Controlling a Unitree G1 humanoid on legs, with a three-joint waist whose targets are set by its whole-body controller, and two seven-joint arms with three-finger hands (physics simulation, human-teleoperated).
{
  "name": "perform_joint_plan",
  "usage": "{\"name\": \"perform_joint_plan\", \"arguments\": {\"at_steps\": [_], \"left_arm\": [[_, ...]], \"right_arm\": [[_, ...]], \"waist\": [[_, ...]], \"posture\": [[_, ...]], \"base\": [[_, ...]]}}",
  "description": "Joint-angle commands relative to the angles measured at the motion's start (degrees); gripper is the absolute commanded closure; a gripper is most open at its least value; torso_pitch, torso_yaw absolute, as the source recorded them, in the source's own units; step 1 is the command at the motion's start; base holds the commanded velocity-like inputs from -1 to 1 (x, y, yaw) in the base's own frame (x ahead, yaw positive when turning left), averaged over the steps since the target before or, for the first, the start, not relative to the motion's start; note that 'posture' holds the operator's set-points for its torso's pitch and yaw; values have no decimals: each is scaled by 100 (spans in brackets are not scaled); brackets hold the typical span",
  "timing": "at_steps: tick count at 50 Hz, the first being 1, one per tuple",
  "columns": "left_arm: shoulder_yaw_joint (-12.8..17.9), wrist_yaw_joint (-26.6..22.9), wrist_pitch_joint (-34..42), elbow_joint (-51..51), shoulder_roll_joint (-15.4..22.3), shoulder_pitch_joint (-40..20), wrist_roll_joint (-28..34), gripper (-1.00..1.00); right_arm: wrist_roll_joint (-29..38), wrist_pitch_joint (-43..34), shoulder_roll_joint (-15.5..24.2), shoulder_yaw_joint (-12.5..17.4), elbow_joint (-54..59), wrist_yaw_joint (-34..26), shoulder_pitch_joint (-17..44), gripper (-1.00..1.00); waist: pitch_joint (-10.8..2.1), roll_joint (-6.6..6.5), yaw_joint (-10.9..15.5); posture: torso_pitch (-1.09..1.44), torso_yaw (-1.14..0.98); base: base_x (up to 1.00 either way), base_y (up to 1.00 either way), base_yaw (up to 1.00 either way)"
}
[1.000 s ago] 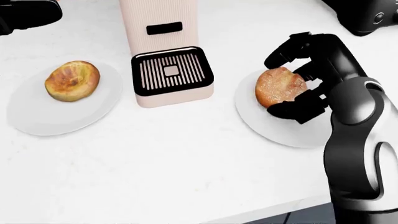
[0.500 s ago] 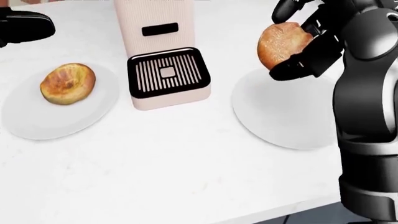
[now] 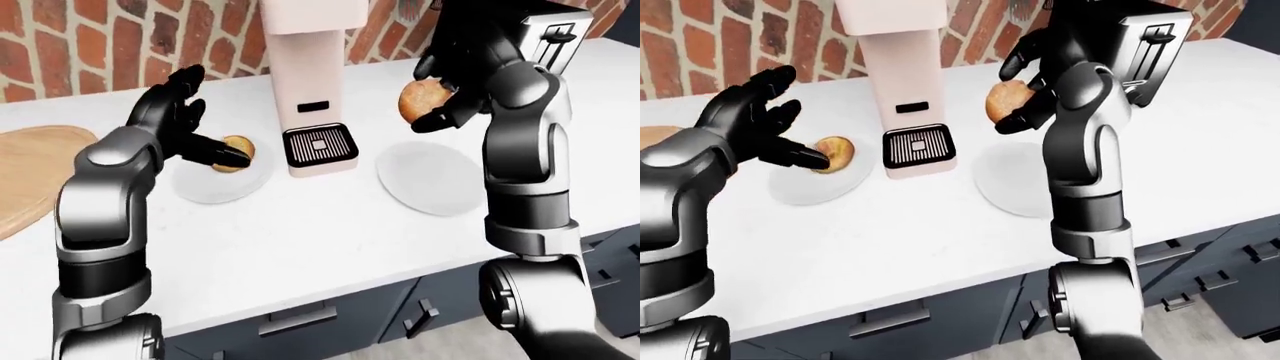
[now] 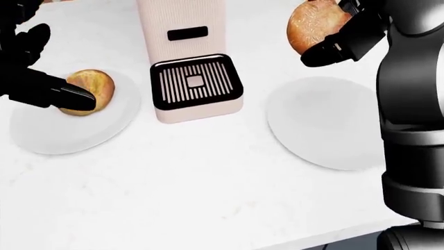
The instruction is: Place all breads on the cutting board.
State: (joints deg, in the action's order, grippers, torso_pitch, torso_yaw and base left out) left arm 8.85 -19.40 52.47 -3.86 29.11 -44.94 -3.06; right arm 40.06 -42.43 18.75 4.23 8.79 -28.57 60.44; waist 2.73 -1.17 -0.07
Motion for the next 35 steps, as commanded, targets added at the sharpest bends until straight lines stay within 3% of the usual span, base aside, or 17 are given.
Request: {"name": "perform_joint_plan", "arguments": {"at_steps": [1,12,16,19,23,35], "left_arm": [[71,-247,-395,-69,42,-201,393,-100],[105,-767,-961,458,-195,-281,1218,-98],[137,-833,-1124,654,-247,-291,1346,-76],[128,-821,-1312,963,-287,-391,1420,-75],[117,-821,-1443,1203,-320,-467,1478,-58],[29,-809,-2093,1962,-424,-487,1750,-65]], "right_arm": [[12,153,70,50,-152,110,237,100],[21,69,43,42,-360,104,68,100],[9,84,49,54,-372,117,36,100],[1,78,49,59,-396,127,8,100],[-16,71,53,63,-427,135,-31,100],[-20,16,83,81,-620,92,-182,100]], "waist": [[-185,-3,3],[-199,38,15],[-200,48,21],[-207,50,27],[-215,55,31],[-237,71,35]], "posture": [[0,0],[0,0],[0,0],[0,0],[0,0],[0,0]], "base": [[0,0,0],[0,0,0],[0,0,0],[0,0,0],[0,0,0],[0,0,0]]}}
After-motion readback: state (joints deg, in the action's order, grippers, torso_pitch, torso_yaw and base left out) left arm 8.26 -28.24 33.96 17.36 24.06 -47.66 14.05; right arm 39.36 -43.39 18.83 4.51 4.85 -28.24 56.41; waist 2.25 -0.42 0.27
